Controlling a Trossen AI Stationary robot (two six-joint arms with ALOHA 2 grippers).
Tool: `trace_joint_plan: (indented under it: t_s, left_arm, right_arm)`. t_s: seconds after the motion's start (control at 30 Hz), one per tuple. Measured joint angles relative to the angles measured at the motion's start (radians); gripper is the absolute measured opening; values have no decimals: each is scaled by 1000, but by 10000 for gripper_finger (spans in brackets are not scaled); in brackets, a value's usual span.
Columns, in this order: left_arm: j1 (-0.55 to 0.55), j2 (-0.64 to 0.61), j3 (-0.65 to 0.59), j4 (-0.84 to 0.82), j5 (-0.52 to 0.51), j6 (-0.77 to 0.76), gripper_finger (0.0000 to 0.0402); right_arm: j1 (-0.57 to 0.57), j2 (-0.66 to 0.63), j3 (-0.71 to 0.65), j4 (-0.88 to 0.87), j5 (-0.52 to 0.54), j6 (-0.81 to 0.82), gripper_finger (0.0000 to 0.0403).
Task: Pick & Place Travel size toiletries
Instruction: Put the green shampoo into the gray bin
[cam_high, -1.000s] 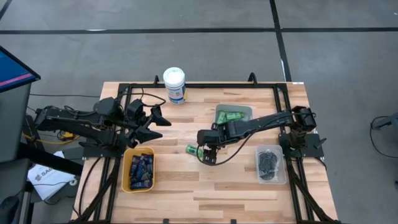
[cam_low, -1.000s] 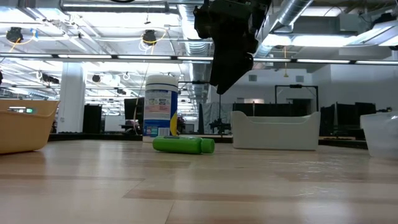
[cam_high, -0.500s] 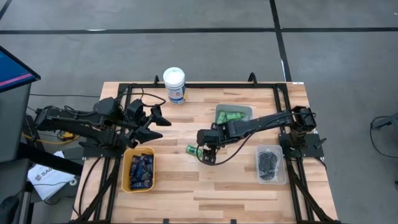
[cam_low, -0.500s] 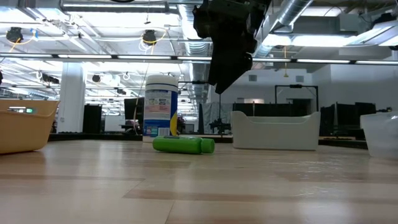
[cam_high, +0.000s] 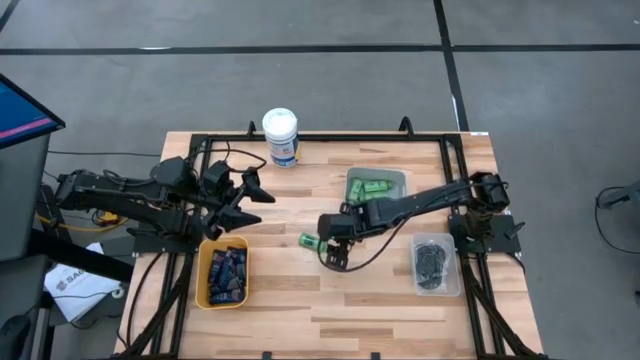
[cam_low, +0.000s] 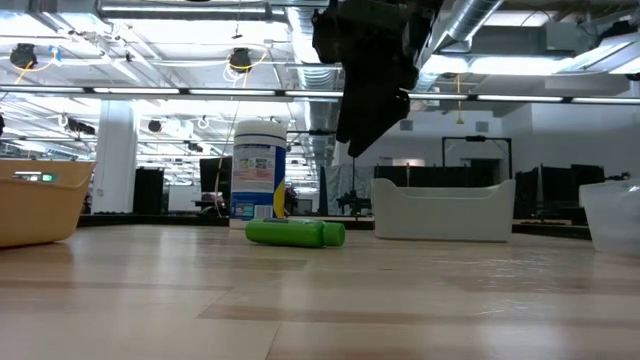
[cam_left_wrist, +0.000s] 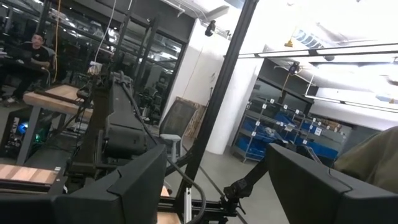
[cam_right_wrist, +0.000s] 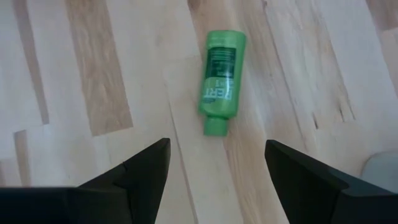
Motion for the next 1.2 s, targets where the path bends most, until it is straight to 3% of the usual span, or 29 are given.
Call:
trace_joint_plan:
  t_s: [0.2,1.2]
  left_arm:
    - [0,11,0,1,0,0,270]
    - [0,17,0,18,0,-10,270]
  right_arm:
    - [1,1,0,23,10,-12,255]
    - [-15,250,4,130,-23,-14,255]
